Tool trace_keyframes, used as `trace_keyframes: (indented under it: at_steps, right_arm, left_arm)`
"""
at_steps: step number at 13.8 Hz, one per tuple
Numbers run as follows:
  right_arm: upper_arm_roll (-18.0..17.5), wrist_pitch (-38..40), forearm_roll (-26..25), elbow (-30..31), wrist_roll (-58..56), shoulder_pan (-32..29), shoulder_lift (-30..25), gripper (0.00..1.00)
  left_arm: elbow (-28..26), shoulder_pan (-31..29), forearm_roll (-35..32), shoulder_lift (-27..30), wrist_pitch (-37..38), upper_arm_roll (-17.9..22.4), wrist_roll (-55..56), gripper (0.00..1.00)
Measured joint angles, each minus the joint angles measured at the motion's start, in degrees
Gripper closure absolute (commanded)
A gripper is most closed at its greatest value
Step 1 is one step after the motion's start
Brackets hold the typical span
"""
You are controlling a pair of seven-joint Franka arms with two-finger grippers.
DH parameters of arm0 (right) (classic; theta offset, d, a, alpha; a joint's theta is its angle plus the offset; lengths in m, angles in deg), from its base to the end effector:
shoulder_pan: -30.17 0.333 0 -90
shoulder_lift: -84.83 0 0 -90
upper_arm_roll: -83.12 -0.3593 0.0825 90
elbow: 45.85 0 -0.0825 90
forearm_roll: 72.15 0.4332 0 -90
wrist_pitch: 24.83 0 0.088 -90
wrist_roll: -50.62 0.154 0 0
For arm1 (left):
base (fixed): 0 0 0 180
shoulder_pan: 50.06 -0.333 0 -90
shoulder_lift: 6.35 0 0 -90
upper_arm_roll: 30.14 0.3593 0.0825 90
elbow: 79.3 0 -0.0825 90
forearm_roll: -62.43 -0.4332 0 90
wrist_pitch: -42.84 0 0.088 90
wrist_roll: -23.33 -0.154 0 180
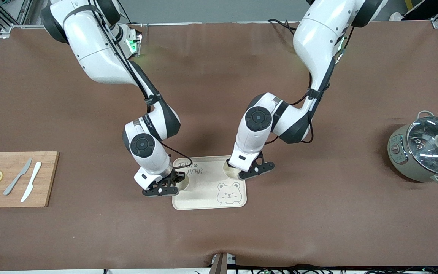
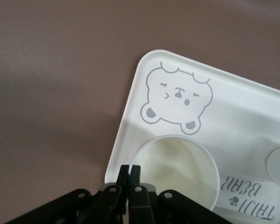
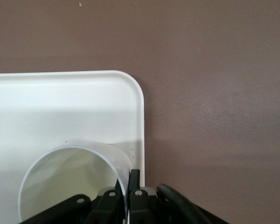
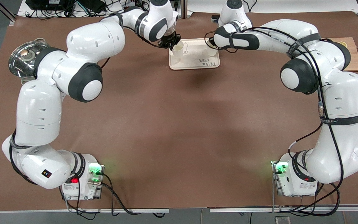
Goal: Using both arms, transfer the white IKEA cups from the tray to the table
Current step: 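Close the left gripper on one cup while the right gripper grasps the other, then carry the cups off the tray outward with both grippers and lower them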
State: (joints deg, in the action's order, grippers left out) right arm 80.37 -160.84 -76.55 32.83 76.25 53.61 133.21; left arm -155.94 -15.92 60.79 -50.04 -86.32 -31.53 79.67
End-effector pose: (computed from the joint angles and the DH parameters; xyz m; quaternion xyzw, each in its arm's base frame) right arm 0.7495 0.3563 0.1769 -0.9966 -0.0209 -0.0757 0.0240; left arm 0.6822 -0.4798 0.2497 0.9814 0.1760 0.0563 0.0529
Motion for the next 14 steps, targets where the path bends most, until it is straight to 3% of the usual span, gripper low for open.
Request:
trace_keyframes:
  at_steps: [3, 6, 11, 14]
  right_arm:
    - [-0.2, 1.9, 1.5, -0.5, 0.0, 0.0, -0.3, 1.0]
    - [-0.1, 11.4, 3.4, -2.6, -1.3, -0.8, -3.0, 1.0]
    - [0.2, 26.2, 6.7, -3.0, -25.4, -10.7, -12.3, 1.0]
    - [0.2, 27.7, 7.2, -1.2, -36.9, -16.2, -14.1, 1.0]
  left_arm:
    - [0.1, -1.0, 0.0, 2.3, 3.0, 0.2, 0.1, 1.0]
    - [0.1, -2.9, 0.0, 4.5, 6.2, 0.3, 0.1, 1.0]
    - [0.1, -7.2, 0.0, 6.8, 10.6, 0.4, -1.7, 1.0]
    - [0.1, -10.2, -0.1, 7.6, 13.3, 0.4, -5.1, 1.0]
